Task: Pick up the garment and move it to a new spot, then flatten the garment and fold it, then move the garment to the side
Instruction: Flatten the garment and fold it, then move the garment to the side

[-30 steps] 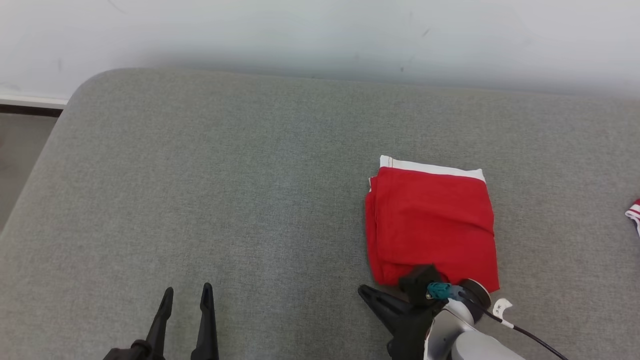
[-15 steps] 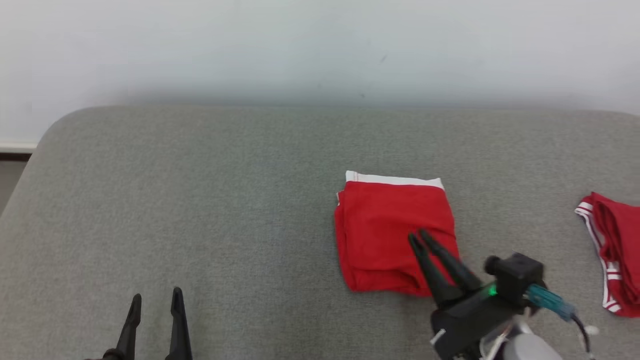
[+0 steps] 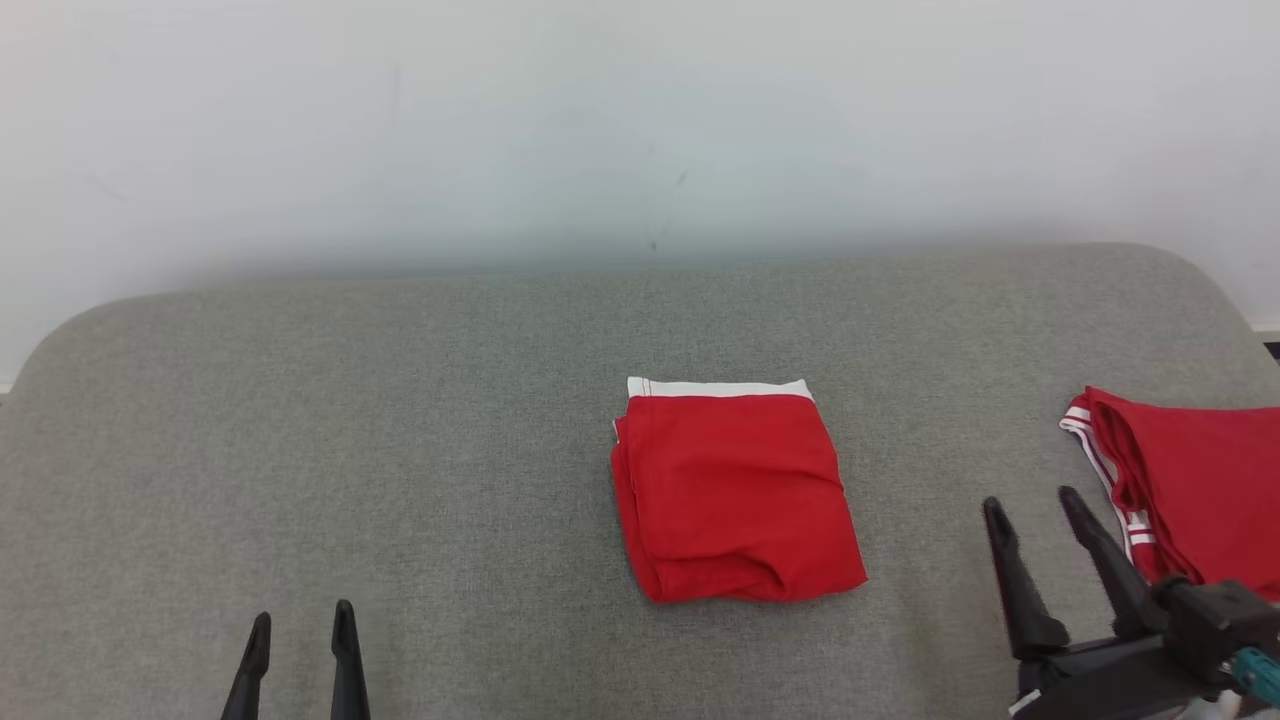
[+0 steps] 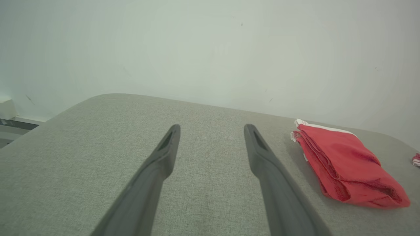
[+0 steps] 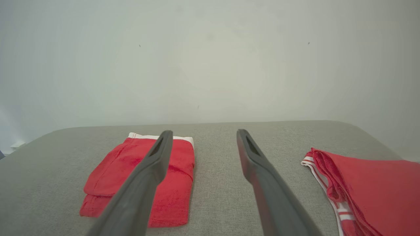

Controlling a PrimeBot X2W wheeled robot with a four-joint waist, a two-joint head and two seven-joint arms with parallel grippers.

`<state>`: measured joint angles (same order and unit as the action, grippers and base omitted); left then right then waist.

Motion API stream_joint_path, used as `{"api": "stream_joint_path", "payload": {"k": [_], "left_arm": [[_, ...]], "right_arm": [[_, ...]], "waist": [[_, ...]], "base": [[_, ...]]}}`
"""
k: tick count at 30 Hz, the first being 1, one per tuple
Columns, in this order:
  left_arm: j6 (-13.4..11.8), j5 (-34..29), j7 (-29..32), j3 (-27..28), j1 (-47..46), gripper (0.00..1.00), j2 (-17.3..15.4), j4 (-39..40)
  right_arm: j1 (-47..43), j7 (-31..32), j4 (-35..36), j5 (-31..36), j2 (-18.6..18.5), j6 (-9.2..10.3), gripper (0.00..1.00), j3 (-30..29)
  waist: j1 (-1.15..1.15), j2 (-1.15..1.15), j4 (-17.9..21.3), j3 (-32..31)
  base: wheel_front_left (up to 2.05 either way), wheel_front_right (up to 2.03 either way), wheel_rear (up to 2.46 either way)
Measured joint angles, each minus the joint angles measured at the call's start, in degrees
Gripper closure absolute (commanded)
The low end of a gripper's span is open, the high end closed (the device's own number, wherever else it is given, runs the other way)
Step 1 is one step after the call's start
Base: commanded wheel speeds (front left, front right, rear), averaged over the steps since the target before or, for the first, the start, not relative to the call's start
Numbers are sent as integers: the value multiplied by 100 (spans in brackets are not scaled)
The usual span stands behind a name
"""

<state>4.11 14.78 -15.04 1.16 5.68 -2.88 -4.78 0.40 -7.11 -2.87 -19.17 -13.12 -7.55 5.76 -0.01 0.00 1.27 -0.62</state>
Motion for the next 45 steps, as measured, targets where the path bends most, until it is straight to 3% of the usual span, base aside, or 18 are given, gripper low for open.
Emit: {"api": "stream_joint_path", "payload": {"k": [8, 17, 31, 41, 45], "left_arm": [[94, -200, 0, -25, 115, 0, 0, -160], [179, -255, 0, 57, 153, 0, 1, -274], [237, -304, 0, 143, 223, 0, 1, -274], [238, -304, 0, 112, 220, 0, 0, -281], [235, -300, 0, 56, 196, 0, 1, -283]], "right_arm": [[-128, -158, -385, 112, -19, 0, 0, -353], [-58, -299, -899, 56, 118, 0, 0, -143], [-40, -443, -1040, -42, 159, 0, 0, -177], [-35, -342, -1038, 63, 188, 0, 0, -193], [109, 127, -996, -20, 151, 0, 0, -65]], "waist": [[0, 0, 50, -91], [0, 0, 18, -120], [0, 0, 1, -96], [1, 0, -18, -57], [1, -1, -83, -25]], "base": [[0, 0, 0], [0, 0, 0], [0, 0, 0], [0, 0, 0], [0, 0, 0]]}}
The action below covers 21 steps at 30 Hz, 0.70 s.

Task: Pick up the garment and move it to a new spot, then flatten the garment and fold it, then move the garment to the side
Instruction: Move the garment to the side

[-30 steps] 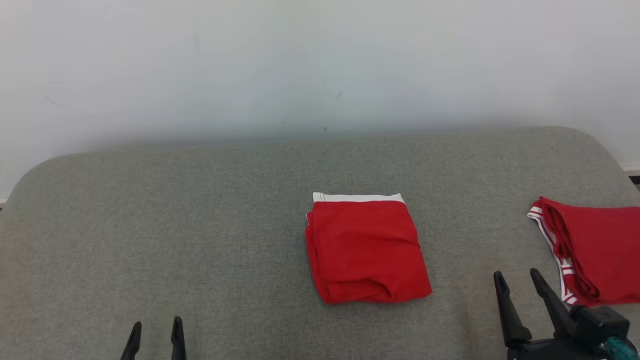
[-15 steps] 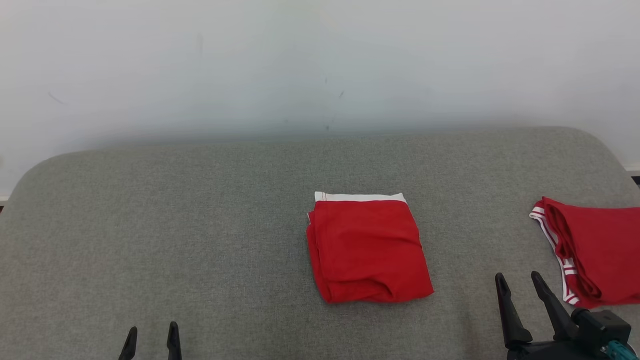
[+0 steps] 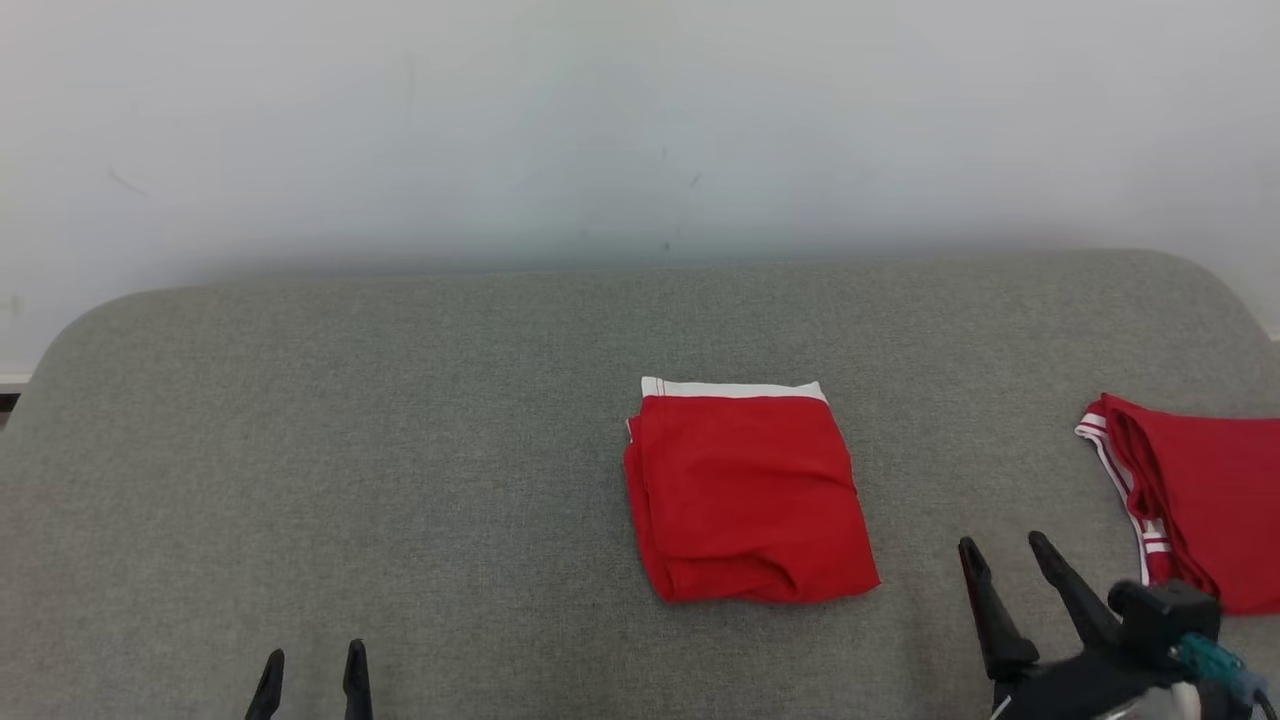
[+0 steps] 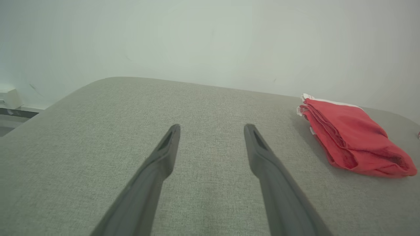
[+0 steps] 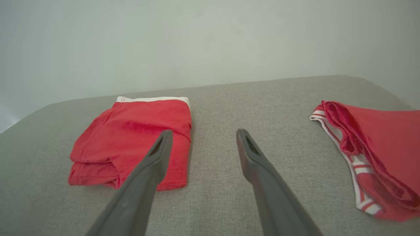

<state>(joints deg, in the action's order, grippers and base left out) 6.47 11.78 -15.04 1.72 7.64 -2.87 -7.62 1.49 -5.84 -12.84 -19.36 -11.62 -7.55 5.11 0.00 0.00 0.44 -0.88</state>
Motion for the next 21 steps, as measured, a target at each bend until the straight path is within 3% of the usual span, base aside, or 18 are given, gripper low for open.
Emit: {"api": "stream_joint_path", "payload": {"k": [10, 15, 21], "left_arm": [[-42, 57, 0, -204, -129, 0, 0, 33], [-49, 127, -1, -297, -330, 0, -2, 40], [-93, 213, 0, -444, -525, 0, 0, 41]], "right_arm": [[1233, 2252, 160, -320, -323, 1, 0, 96], [1794, 3367, -271, -489, -212, 1, 0, -101], [2089, 4074, -671, -434, -34, 1, 0, -268]], "waist": [[0, 0, -224, 254], [0, 0, -406, 508], [0, 0, -667, 833]], "base": [[0, 0, 0], [0, 0, 0], [0, 0, 0]]}}
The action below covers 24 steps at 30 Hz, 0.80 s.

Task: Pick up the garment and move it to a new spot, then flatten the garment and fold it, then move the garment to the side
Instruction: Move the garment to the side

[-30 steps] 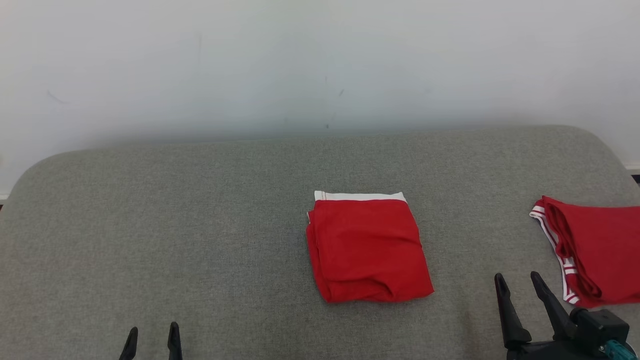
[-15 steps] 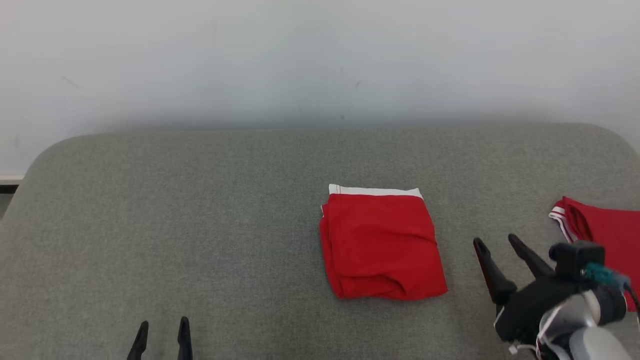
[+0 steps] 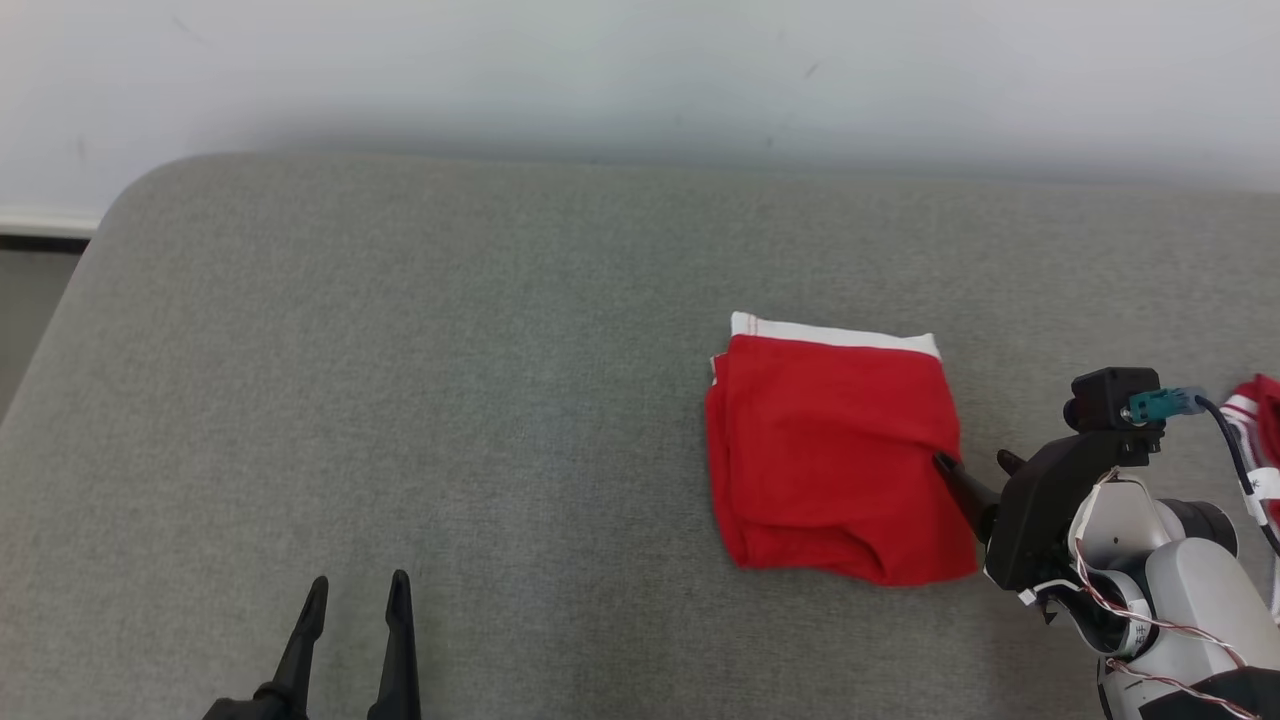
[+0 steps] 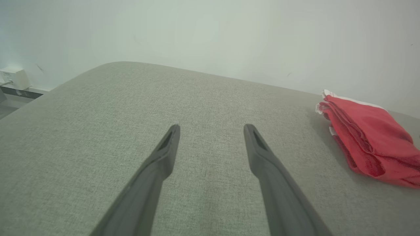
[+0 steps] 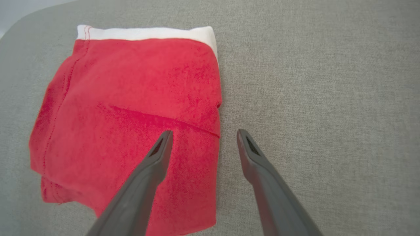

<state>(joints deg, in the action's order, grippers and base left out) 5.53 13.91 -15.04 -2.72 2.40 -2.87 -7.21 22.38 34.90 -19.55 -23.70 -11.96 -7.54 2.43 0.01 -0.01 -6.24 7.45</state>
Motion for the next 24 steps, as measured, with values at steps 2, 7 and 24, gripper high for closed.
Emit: {"api": "stream_joint_path", "payload": {"k": [2, 7, 24], "left_arm": [[-11, 23, 0, -34, -40, 0, -1, 11], [-49, 59, 0, -80, -149, 0, -1, 47], [-99, 181, 0, -198, -322, 0, 0, 31]], "right_arm": [[24, 87, -53, 102, 56, 0, 0, -71], [117, 120, -160, 372, 159, 0, 0, -327], [199, 755, -14, 740, 178, 5, 100, -3]], "waist": [[0, 0, -85, 105], [0, 0, -264, 340], [-1, 0, -380, 566]], "base": [[0, 0, 0], [0, 0, 0], [0, 0, 0]]}}
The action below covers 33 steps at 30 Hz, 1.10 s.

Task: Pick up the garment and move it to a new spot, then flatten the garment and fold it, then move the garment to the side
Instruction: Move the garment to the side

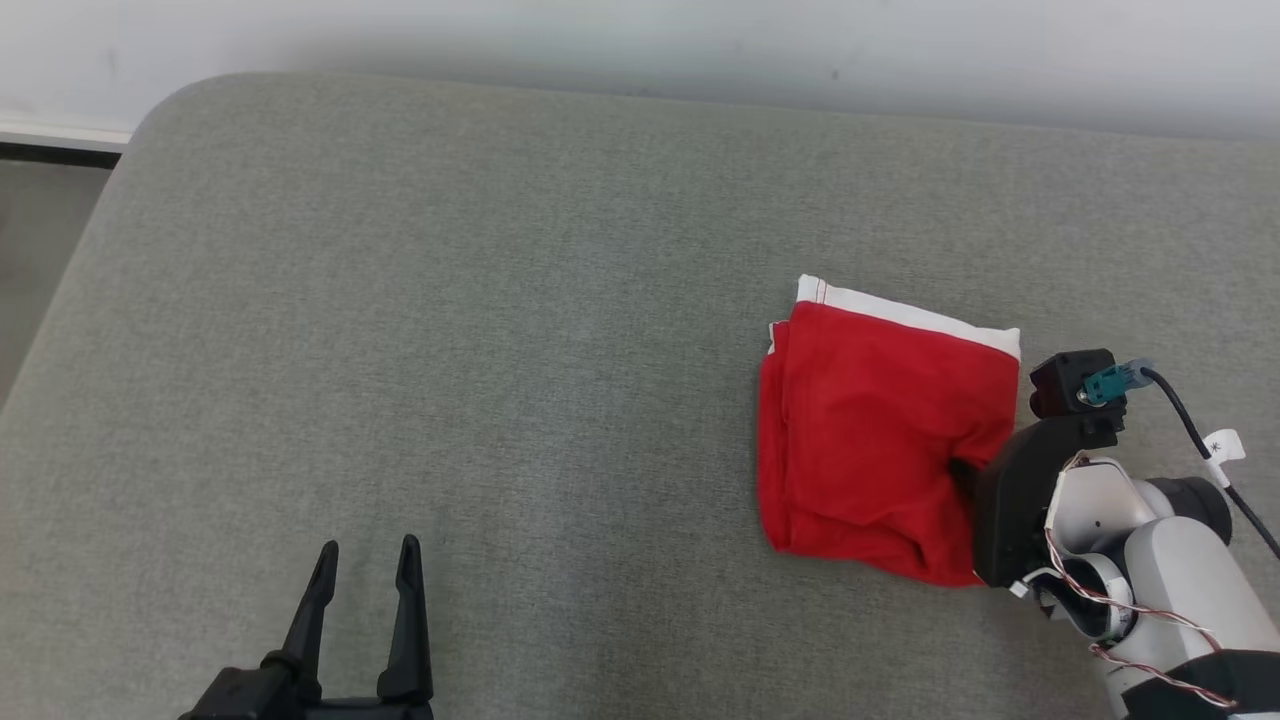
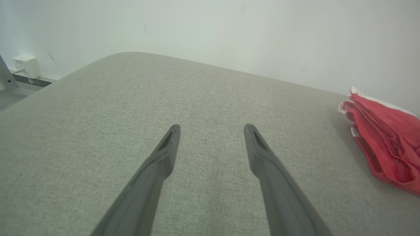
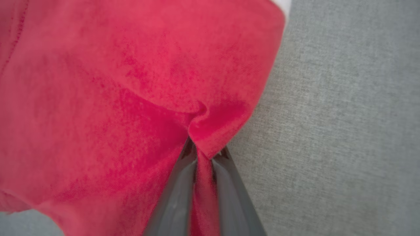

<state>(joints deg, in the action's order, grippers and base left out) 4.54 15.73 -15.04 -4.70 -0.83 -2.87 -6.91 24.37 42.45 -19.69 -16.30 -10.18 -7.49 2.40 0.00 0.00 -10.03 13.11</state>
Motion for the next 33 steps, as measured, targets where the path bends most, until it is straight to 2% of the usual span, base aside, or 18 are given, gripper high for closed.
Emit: {"api": "stream_joint_path", "payload": {"k": [3, 8, 14, 18, 22, 28, 33], "left_arm": [[-2, 1, -1, 26, 47, 0, 0, 12], [3, -3, 0, 90, 58, 0, 0, 68], [21, -97, -1, 141, 32, 0, 1, 183], [53, -157, 0, 164, -69, 0, 1, 207], [103, -210, -1, 197, -188, 0, 2, 199], [149, -324, 0, 243, -304, 0, 4, 237], [189, -516, -1, 265, -406, 0, 5, 265]], "right_arm": [[-53, 129, 223, 0, -381, -7, 100, 357], [-34, 444, 844, -110, -1249, -7, 100, 1110], [357, 777, 1716, -482, -2315, -7, 100, 1996], [647, 793, 2049, -693, -2835, -7, 100, 2407], [936, 673, 2121, -762, -3244, -7, 100, 2777], [1435, 275, 1924, -833, -3637, -7, 100, 3306], [1696, -97, 1489, -896, -3771, -7, 100, 3273]], "waist": [[1, 0, 94, -28], [0, 0, 338, -62], [0, 0, 741, -64], [0, 0, 1058, -29], [0, 0, 1378, 34], [1, 0, 1820, 204], [1, 0, 2098, 431]], "base": [[0, 0, 0], [0, 0, 0], [0, 0, 0], [0, 0, 0], [0, 0, 0], [0, 0, 0], [0, 0, 0]]}}
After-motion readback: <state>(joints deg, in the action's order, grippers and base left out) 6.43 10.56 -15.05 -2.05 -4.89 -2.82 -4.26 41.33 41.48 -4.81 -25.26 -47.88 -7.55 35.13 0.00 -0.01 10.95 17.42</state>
